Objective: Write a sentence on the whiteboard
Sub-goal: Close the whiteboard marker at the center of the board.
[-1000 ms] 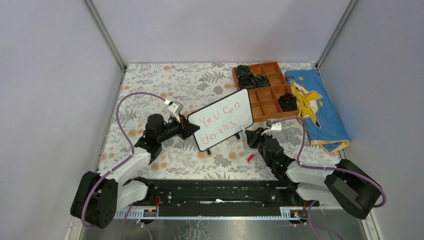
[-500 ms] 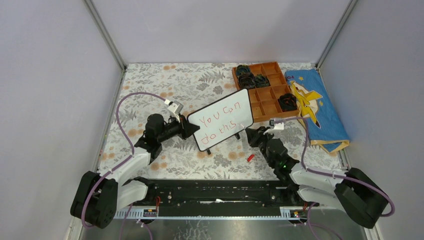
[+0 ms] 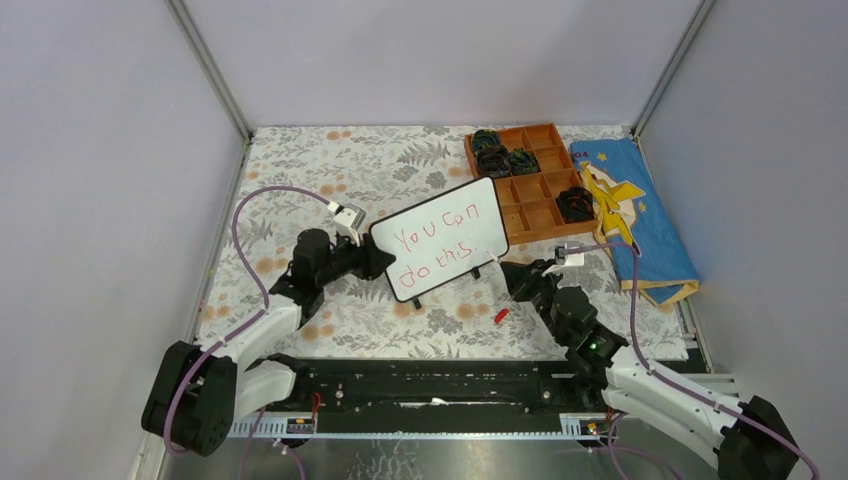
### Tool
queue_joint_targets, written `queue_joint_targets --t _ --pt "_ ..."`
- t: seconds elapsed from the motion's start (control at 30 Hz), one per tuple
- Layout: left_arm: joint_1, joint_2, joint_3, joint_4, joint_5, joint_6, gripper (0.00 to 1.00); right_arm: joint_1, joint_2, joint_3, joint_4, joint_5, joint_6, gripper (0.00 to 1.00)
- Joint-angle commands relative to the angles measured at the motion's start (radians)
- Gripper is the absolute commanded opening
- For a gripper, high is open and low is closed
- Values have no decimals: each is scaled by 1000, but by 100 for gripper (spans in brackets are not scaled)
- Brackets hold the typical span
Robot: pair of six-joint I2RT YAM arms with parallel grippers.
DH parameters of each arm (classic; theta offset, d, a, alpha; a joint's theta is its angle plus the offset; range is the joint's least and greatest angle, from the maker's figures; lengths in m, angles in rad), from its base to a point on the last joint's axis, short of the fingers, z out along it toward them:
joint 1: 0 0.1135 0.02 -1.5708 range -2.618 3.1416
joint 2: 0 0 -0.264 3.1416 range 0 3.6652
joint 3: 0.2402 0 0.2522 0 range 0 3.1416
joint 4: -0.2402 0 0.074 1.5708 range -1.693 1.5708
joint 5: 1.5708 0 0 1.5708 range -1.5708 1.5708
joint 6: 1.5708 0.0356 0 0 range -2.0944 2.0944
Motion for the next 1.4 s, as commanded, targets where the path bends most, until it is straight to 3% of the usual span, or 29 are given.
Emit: queue_joint_targets --t 0.0,0.47,0.83,1.1,1.37 --pt "6 -12 -13 -46 -62 47 50 -7 -61 41 -105 -17 -25 0" --pt "1 -47 -13 -68 -87 56 73 -7 -64 87 -135 -23 -42 0" --pt "-9 -96 -18 -92 -131 66 77 -7 -66 95 -148 -21 -53 0" --pt "-19 -121 -20 -99 -139 71 76 -7 -87 93 -169 -22 -53 0" --pt "-29 -145 -28 -99 -140 79 59 -7 -106 98 -189 -22 -57 0"
